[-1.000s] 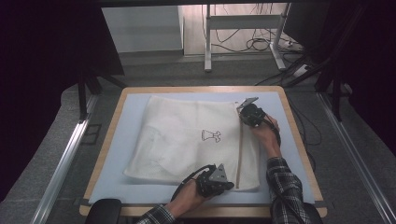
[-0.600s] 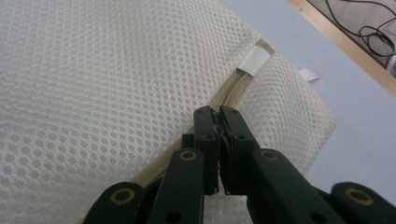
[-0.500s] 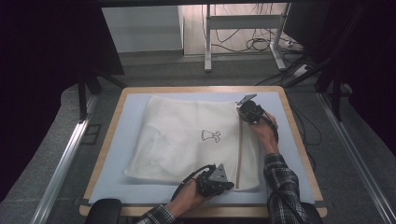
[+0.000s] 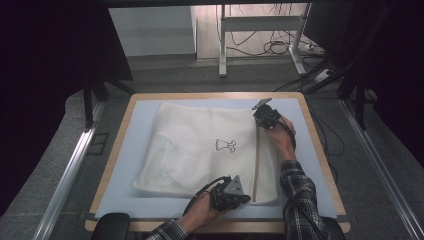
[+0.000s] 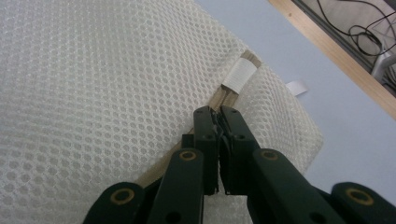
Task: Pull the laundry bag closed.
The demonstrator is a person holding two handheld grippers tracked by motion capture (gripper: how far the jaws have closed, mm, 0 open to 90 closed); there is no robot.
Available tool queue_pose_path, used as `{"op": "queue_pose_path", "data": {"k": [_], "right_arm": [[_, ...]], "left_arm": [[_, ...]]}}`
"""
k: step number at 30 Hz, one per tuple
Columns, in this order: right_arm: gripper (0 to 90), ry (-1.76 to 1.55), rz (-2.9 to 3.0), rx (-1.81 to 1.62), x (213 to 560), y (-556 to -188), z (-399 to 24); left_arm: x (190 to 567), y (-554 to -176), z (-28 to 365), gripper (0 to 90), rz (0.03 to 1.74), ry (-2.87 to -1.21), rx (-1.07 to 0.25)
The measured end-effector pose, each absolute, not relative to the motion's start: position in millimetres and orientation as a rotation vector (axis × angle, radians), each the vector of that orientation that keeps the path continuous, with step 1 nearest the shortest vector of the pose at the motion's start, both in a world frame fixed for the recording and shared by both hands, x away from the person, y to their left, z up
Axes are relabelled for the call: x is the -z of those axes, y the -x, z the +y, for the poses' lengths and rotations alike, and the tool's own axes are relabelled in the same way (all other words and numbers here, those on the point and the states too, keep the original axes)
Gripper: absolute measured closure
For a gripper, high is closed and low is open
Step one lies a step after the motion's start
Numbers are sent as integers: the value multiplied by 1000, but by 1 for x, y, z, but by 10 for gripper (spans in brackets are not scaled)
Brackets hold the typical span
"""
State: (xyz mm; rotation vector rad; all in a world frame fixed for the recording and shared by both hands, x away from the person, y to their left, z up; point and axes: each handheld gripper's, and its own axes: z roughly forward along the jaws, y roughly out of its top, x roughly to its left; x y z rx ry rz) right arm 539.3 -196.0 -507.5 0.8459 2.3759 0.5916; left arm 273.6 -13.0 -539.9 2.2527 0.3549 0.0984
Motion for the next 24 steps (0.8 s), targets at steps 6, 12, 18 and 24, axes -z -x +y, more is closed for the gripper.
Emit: {"op": "queue_pose_path", "data": {"k": [6,12,18,24], "right_arm": [[856,-860,2374,-617,508,-545,-198],[856,-879,2371,-647,509,-551,-199],[857,-895,2352,-645,510,-557,-196],[854,-931,2342,-656,511,-563,-196]], "left_arm": [[540,-274,-13,900,356,-2252,-97],[540,-273,-13,900,354,-2252,-100],[540,-273,-13,900,356,-2250,-101],[540,-273,-13,900,356,-2249,-103]]}}
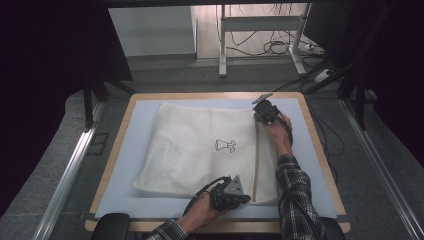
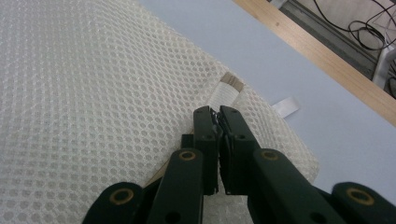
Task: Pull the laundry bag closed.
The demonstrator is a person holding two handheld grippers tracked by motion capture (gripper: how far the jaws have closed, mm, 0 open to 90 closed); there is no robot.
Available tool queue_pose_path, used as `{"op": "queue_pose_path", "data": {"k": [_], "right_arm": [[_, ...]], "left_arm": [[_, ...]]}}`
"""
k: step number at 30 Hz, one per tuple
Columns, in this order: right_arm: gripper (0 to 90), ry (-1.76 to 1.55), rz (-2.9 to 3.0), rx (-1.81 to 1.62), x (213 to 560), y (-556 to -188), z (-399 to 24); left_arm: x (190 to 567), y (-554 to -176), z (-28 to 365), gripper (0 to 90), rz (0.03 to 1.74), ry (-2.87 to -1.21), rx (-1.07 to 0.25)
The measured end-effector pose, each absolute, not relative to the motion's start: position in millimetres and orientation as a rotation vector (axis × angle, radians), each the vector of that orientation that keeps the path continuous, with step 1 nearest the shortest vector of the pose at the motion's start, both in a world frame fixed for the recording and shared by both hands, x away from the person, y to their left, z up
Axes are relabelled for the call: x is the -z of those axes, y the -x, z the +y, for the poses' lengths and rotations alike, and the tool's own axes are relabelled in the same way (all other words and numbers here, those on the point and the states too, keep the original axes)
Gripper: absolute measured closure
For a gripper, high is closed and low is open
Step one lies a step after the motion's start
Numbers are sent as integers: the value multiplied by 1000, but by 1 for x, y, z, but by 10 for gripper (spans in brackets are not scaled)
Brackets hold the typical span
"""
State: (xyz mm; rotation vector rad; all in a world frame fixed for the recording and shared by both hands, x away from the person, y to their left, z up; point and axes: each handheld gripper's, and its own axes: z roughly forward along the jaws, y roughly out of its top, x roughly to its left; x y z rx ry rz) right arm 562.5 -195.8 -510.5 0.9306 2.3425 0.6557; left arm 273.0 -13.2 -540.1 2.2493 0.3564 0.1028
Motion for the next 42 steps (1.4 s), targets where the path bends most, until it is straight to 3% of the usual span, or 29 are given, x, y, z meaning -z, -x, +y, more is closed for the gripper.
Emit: {"op": "queue_pose_path", "data": {"k": [11,17,36,42], "right_arm": [[845,-958,2320,-681,513,-556,-194],[790,-985,2315,-716,513,-553,-195],[595,-996,2320,-781,504,-528,-200],[487,-1023,2330,-802,500,-521,-202]], "left_arm": [[540,-272,-13,899,353,-2250,-114],[538,-271,-14,840,365,-2250,-151],[532,-262,-15,504,330,-2213,-202],[531,-258,-13,423,337,-2190,-194]]}}
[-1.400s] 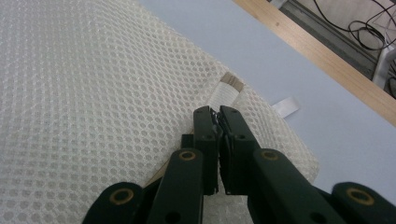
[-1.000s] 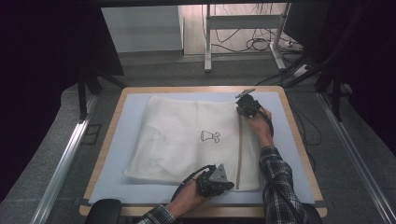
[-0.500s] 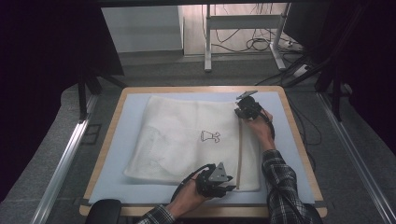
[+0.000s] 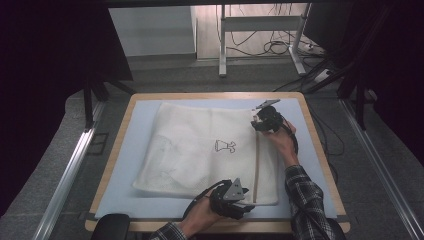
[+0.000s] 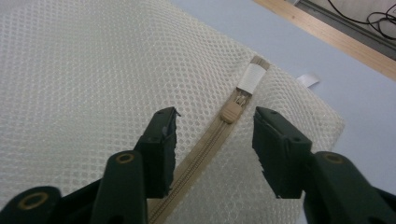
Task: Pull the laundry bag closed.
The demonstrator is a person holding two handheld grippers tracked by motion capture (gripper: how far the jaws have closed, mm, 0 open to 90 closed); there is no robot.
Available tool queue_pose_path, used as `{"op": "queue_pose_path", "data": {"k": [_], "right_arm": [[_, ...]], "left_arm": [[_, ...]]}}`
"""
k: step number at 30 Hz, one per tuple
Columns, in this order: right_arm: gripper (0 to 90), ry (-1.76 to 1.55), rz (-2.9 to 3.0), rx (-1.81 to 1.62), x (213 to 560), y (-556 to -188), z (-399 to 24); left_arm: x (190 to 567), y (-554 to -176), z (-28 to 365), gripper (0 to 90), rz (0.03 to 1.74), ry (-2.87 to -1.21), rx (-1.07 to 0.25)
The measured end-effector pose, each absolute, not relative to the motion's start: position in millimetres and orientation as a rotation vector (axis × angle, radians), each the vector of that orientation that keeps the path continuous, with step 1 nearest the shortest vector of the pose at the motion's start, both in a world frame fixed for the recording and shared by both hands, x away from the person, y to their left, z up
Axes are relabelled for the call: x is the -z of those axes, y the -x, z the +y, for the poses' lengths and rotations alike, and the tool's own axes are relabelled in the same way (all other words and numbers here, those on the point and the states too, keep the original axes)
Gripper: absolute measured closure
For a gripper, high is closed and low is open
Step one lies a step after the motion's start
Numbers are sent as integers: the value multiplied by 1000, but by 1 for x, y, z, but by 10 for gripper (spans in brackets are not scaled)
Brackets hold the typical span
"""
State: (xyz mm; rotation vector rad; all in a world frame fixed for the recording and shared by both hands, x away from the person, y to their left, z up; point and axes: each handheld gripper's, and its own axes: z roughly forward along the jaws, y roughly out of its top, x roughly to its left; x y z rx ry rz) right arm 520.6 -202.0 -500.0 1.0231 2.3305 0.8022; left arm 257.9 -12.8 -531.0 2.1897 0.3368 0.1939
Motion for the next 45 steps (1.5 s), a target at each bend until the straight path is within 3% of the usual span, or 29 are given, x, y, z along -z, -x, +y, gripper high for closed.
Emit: {"op": "queue_pose_path", "data": {"k": [13,26,45], "right_arm": [[253,-1116,2347,-879,499,-513,-207],[36,-1122,2350,-977,492,-501,-207],[23,-1073,2396,-1020,484,-476,-202]], "left_arm": [[526,-255,6,240,388,-2170,-90],[523,-250,21,119,339,-2265,-114],[519,-251,35,68,418,-2241,-105]]}}
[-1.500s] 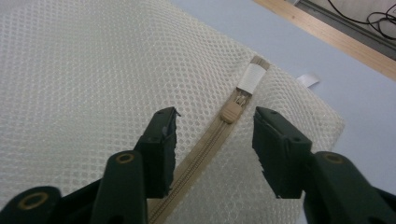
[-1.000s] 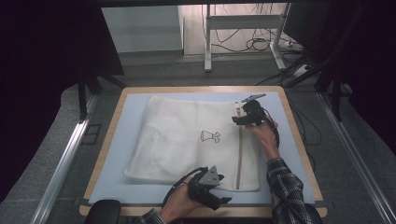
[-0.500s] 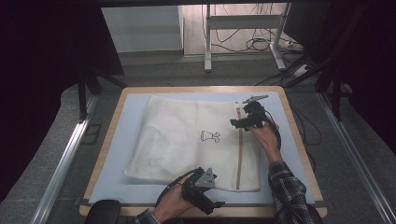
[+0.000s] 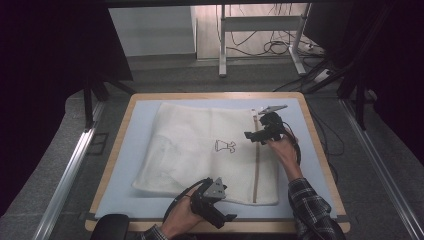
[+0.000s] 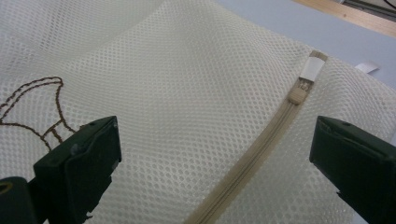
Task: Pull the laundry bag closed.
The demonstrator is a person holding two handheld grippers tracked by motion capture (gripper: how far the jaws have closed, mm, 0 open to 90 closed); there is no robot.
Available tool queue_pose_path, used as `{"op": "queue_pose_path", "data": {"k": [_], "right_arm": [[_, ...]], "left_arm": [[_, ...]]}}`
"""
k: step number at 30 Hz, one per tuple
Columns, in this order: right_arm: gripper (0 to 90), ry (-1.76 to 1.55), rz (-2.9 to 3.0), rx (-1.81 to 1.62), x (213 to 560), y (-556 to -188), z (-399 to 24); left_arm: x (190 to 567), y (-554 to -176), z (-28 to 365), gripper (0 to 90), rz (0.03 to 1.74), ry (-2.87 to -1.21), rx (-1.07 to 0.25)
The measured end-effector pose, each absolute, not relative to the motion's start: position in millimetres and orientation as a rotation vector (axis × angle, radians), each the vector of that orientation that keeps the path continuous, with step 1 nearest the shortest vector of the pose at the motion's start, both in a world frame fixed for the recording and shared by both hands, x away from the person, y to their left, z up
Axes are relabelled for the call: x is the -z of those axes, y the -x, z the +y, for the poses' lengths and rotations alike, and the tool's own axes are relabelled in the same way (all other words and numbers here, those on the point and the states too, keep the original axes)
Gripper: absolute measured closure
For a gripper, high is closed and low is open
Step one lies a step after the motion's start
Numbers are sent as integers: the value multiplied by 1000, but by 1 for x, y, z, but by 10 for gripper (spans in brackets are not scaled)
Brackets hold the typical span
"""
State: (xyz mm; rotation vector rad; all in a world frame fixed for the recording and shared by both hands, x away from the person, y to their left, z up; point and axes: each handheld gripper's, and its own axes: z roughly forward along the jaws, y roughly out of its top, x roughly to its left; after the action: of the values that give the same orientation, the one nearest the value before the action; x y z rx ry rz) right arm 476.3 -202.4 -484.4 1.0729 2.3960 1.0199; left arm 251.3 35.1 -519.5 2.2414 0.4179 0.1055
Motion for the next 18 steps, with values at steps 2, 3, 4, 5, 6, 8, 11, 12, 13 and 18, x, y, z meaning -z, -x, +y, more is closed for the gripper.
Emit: {"op": "queue_pose_path", "data": {"k": [2,3,4,5,6,8,11,12,13,18], "right_arm": [[20,-1070,2400,-1017,484,-472,-202],[20,-1070,2400,-1017,484,-472,-202],[20,-1062,2401,-1017,484,-470,-202],[18,-1052,2407,-1010,484,-468,-201],[17,-1049,2407,-1011,485,-467,-201],[14,-1036,2412,-1002,484,-463,-200],[10,-1020,2411,-999,483,-459,-199],[8,-1016,2410,-1009,482,-455,-198],[8,-1016,2410,-1009,482,-455,-198],[6,-999,2413,-1024,480,-446,-197]], "left_arm": [[519,-253,37,65,432,-2235,-105],[519,-253,37,63,432,-2235,-105],[519,-253,38,63,437,-2233,-107],[519,-253,39,62,439,-2231,-107],[518,-254,39,59,445,-2228,-108],[518,-254,41,56,453,-2225,-113],[517,-254,42,49,462,-2232,-121],[517,-254,44,46,469,-2232,-128],[517,-254,44,44,469,-2232,-128],[517,-255,48,35,484,-2223,-136]]}}
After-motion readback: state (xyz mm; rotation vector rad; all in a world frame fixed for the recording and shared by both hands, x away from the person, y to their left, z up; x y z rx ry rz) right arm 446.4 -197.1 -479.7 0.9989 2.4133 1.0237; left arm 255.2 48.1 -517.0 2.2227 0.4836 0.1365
